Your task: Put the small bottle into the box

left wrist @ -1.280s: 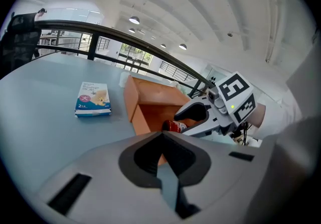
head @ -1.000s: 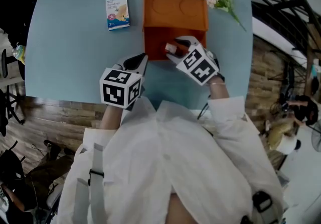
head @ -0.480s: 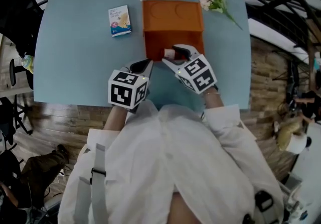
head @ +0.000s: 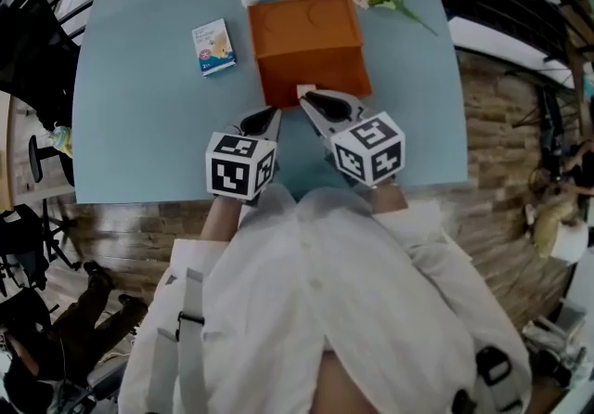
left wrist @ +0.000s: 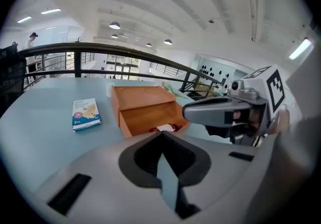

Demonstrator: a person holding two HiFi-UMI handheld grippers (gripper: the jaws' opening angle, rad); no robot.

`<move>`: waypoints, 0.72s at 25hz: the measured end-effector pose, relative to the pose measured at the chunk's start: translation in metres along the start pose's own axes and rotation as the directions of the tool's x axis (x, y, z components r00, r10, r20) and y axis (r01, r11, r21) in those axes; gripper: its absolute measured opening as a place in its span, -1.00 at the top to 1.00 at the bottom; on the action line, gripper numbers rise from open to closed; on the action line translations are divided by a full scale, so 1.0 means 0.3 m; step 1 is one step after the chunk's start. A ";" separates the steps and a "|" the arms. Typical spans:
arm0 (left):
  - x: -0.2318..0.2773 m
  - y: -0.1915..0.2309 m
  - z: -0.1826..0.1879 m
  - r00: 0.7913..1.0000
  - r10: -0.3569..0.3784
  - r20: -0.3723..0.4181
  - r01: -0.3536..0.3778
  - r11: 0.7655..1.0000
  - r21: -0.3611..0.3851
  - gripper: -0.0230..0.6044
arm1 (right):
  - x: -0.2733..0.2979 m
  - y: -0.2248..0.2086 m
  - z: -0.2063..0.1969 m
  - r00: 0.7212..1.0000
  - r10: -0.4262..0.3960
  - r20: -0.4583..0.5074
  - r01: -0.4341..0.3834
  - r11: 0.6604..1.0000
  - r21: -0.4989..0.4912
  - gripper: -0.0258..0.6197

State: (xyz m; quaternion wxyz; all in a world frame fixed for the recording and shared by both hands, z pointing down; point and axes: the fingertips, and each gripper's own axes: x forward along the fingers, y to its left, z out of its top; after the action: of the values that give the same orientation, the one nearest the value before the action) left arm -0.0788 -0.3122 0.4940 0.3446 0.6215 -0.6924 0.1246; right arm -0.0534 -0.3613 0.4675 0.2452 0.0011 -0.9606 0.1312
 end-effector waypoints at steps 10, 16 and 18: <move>0.013 -0.081 -0.051 0.998 -0.017 -0.058 0.019 0.999 0.042 0.92 | -0.047 0.034 -0.112 0.997 -0.026 -0.072 0.028 0.999 0.037 0.91; 0.027 -0.114 -0.108 0.990 -0.018 -0.137 0.027 0.998 0.060 0.91 | -0.085 0.029 -0.191 0.989 -0.038 -0.140 0.048 0.997 0.065 0.91; 0.033 -0.123 -0.121 0.988 -0.025 -0.155 0.035 0.997 0.064 0.92 | -0.092 0.030 -0.204 0.989 -0.039 -0.146 0.050 0.996 0.069 0.91</move>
State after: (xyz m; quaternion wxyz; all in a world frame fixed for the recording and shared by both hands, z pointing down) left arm -0.0320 -0.3052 0.5173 0.3780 0.6315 -0.6497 0.1901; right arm -0.0009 -0.3389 0.5040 0.3167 0.0219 -0.9347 0.1600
